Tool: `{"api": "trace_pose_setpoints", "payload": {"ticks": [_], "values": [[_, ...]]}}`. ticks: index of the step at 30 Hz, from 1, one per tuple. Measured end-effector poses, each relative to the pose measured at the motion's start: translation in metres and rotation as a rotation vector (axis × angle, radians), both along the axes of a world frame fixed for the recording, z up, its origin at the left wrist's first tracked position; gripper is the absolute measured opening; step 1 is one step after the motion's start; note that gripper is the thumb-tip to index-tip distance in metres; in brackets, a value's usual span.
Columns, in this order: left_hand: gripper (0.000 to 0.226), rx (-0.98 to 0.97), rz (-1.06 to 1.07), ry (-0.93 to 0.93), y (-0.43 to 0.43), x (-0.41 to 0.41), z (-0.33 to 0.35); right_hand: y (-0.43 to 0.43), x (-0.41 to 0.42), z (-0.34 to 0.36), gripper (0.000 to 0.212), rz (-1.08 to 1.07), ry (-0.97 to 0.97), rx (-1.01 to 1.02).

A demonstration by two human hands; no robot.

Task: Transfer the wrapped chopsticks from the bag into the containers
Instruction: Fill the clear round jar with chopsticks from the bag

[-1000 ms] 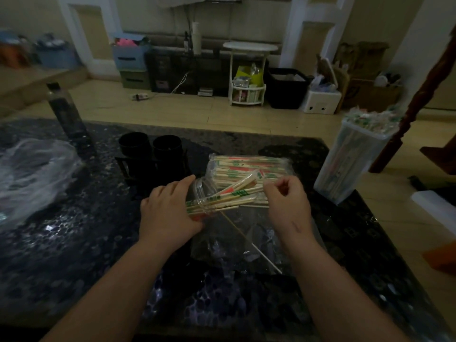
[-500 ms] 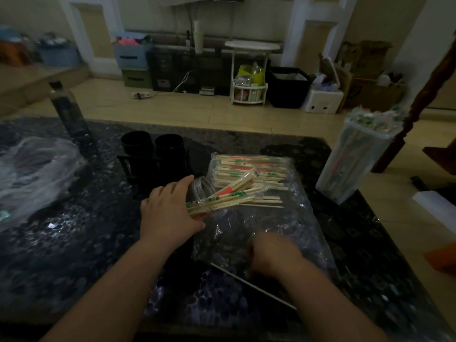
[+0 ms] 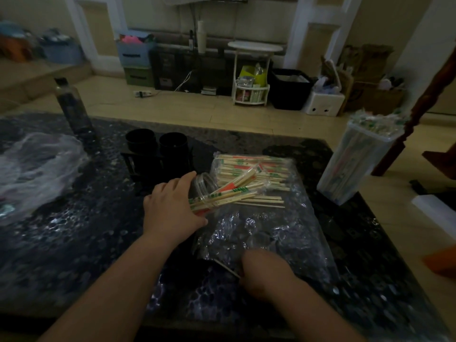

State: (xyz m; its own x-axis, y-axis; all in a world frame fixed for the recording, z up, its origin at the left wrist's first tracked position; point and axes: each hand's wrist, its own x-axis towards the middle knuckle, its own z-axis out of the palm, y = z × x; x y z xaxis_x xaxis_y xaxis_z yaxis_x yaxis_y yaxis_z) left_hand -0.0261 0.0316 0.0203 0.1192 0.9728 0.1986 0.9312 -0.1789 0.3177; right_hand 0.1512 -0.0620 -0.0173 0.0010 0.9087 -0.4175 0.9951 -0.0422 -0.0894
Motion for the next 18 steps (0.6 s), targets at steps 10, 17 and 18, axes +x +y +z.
{"api": "trace_pose_setpoints", "payload": {"ticks": [10, 17, 18], "values": [[0.11, -0.002, 0.0, 0.002, -0.001, 0.003, 0.002, -0.004, 0.008, 0.002, 0.027, -0.227, 0.06, 0.175], [0.111, -0.014, 0.005, 0.019, -0.001, 0.004, 0.003, 0.005, 0.015, -0.007, 0.034, -0.5, 0.244, 0.111], [0.111, -0.015, 0.004, 0.019, -0.001, 0.004, 0.003, 0.006, 0.015, -0.006, 0.036, -0.524, 0.272, 0.121]]}}
